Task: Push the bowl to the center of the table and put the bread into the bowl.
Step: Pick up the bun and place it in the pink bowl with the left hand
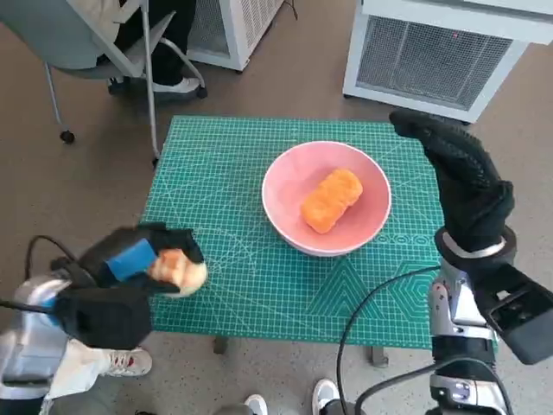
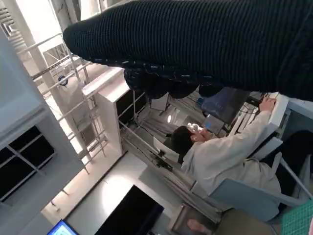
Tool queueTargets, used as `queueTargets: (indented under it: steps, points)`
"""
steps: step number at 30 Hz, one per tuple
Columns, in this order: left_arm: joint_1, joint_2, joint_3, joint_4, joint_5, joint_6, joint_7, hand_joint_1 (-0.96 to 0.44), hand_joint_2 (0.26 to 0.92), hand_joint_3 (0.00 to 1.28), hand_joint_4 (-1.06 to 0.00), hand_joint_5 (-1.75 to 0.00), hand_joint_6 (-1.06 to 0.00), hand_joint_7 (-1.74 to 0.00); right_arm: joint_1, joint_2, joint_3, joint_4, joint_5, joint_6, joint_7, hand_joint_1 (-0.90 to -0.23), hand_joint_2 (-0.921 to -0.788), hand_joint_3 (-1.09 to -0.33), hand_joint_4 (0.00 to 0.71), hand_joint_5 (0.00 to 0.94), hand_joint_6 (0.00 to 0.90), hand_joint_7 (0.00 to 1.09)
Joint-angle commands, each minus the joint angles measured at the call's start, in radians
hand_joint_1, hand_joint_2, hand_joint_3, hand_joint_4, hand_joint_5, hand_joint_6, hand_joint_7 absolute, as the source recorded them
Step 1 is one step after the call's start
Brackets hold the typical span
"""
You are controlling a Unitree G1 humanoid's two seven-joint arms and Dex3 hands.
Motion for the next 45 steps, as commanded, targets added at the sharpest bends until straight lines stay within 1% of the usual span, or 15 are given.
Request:
queueTargets:
  steps: [1,7,11,14,17,23,27,30,36,41,45]
  points:
    - [-0.089,-0.013,0.038,-0.060,-0.019,0.029,0.034,0.00,0.921,0.20,-0.49,-1.38,-0.53,-1.27,0.004,-0.009,-0.006,0.000,-0.005,0.000,0.008,-0.583,-0.921,-0.734,0.255,0.000,-0.001,0.64]
    - [-0.210,-0.054,0.030,-0.093,-0.014,0.055,0.079,0.00,0.921,0.17,-0.53,-1.31,-0.55,-1.27,0.002,-0.009,-0.008,0.006,-0.009,-0.005,0.006,-0.586,-0.921,-0.734,0.254,0.000,-0.001,0.64]
    - [-0.283,-0.093,-0.001,-0.093,0.010,0.051,0.114,0.00,0.921,0.14,-0.56,-1.27,-0.59,-1.25,0.002,-0.009,-0.009,0.005,-0.011,-0.008,0.004,-0.589,-0.921,-0.735,0.254,0.000,-0.001,0.64]
    - [-0.357,-0.128,-0.039,-0.076,0.028,0.039,0.133,0.00,0.921,0.13,-0.57,-1.25,-0.60,-1.23,0.001,-0.010,-0.011,0.007,-0.011,-0.010,0.004,-0.591,-0.921,-0.735,0.254,0.000,-0.001,0.64]
    - [-0.428,-0.157,-0.077,-0.045,0.034,0.025,0.135,0.00,0.921,0.12,-0.58,-1.25,-0.61,-1.22,0.003,-0.012,-0.013,0.005,-0.010,-0.012,0.004,-0.594,-0.921,-0.736,0.254,0.000,-0.001,0.64]
    - [-0.595,-0.231,-0.167,0.067,0.042,0.010,0.105,0.00,0.920,0.11,-0.59,-1.25,-0.62,-1.21,0.008,-0.016,-0.015,-0.008,-0.014,-0.012,0.001,-0.600,-0.921,-0.736,0.254,0.000,-0.001,0.64]
    - [-0.701,-0.297,-0.233,0.210,0.065,-0.030,0.111,0.00,0.920,0.11,-0.59,-1.24,-0.63,-1.20,0.010,-0.018,-0.018,-0.012,-0.015,-0.013,0.000,-0.602,-0.921,-0.736,0.254,0.000,-0.001,0.63]
    - [-0.762,-0.350,-0.277,0.343,0.086,-0.077,0.135,0.00,0.921,0.11,-0.58,-1.22,-0.63,-1.23,0.012,-0.019,-0.020,-0.014,-0.017,-0.014,-0.002,-0.603,-0.921,-0.736,0.254,0.000,-0.001,0.62]
    - [-0.825,-0.432,-0.337,0.570,0.130,-0.158,0.194,0.00,0.920,0.11,-0.60,-1.26,-0.60,-1.20,0.014,-0.018,-0.021,-0.018,-0.026,-0.017,-0.009,-0.605,-0.921,-0.736,0.254,0.000,-0.001,0.62]
    - [-0.862,-0.487,-0.373,0.750,0.160,-0.201,0.229,0.00,0.921,0.12,-0.62,-1.21,-0.58,-1.25,0.018,-0.018,-0.023,-0.022,-0.037,-0.021,-0.016,-0.607,-0.921,-0.735,0.255,0.000,-0.001,0.62]
    - [-0.878,-0.522,-0.392,0.873,0.170,-0.232,0.239,0.00,0.920,0.12,-0.62,-1.20,-0.57,-1.27,0.021,-0.017,-0.025,-0.023,-0.055,-0.028,-0.025,-0.604,-0.921,-0.735,0.255,0.001,-0.001,0.62]
